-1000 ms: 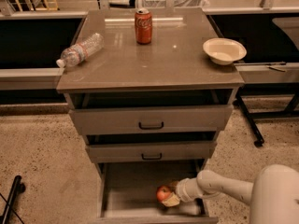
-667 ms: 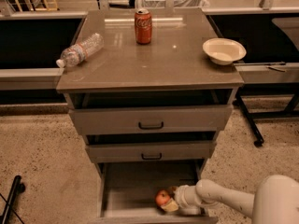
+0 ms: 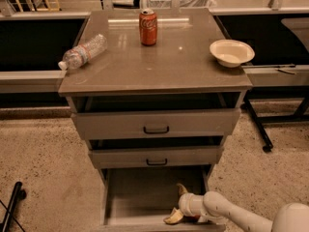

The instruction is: Place apple into bottom drawer

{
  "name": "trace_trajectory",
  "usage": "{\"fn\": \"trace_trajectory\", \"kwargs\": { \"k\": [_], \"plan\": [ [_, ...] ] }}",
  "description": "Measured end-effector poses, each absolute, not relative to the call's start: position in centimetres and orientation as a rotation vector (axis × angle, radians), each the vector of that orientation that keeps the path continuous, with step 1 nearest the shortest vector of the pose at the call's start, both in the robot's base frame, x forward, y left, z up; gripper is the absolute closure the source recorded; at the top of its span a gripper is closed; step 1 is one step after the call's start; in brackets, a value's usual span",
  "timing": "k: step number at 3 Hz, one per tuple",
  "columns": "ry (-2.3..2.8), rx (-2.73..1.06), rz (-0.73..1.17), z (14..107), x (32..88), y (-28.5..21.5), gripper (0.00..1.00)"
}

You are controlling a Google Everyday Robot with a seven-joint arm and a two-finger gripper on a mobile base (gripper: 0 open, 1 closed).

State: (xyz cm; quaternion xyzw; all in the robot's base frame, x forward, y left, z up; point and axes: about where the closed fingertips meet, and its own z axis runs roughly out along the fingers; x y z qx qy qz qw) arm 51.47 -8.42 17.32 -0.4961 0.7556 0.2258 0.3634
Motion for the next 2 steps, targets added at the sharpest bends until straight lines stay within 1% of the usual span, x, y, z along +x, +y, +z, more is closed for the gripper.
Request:
{"fn": "trace_trajectory", "kwargs": {
  "k": [1, 2],
  "plan": [
    [1.941, -1.279, 0.585, 17.7, 51.3, -8.4, 0.0],
    [1.926, -1.275, 0.603, 20.6, 50.2, -8.5, 0.0]
  ]
}}
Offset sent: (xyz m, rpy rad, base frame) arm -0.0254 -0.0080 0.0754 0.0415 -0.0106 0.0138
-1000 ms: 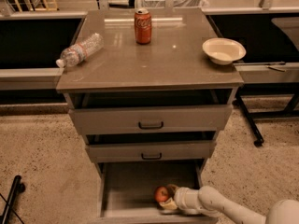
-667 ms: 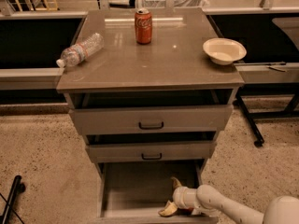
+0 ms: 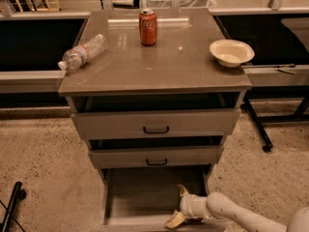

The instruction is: Place apple into bottom drawer

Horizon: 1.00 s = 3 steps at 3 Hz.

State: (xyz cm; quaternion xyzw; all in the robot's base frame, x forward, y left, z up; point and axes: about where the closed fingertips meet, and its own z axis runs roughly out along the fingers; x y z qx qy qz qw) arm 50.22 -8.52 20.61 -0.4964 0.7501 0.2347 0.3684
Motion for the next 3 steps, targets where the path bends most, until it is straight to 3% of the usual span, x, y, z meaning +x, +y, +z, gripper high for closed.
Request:
{"fn": "trace_trajectory", "kwargs": {
  "k": [1, 3],
  "plan": [
    [1.916, -1.247, 0.622, 25.2, 49.7, -10.4, 0.0],
    [1.896, -1.197, 0.566, 29.5, 52.8, -18.7, 0.0]
  ]
}}
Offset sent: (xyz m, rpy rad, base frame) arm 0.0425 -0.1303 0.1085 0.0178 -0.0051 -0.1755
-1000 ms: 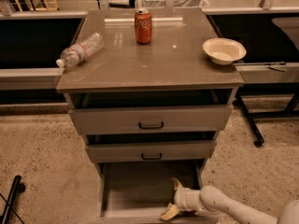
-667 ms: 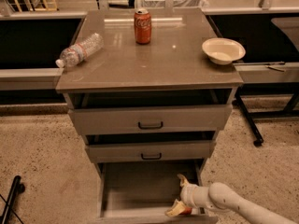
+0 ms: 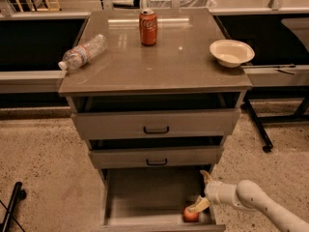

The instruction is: Place apple into bottom drawer

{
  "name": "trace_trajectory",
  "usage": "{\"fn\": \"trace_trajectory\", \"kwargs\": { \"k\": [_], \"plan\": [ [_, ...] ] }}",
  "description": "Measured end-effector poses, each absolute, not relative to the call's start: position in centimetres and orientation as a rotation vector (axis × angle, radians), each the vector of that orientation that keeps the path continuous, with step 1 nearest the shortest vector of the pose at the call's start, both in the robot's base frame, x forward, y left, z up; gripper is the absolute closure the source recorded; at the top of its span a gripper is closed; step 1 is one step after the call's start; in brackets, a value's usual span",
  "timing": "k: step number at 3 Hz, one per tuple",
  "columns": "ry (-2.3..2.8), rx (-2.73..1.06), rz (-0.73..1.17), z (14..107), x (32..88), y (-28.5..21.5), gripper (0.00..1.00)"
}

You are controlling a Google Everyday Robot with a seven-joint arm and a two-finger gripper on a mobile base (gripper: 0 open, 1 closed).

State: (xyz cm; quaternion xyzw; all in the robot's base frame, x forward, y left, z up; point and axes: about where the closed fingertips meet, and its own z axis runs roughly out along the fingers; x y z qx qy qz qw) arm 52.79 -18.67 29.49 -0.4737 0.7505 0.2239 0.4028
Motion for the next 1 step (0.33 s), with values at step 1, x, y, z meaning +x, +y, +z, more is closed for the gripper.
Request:
{"fn": "trace_trajectory", "kwargs": {
  "k": [1],
  "plan": [
    [1.896, -1.197, 0.566, 29.49, 52.79, -18.66, 0.0]
  ]
}}
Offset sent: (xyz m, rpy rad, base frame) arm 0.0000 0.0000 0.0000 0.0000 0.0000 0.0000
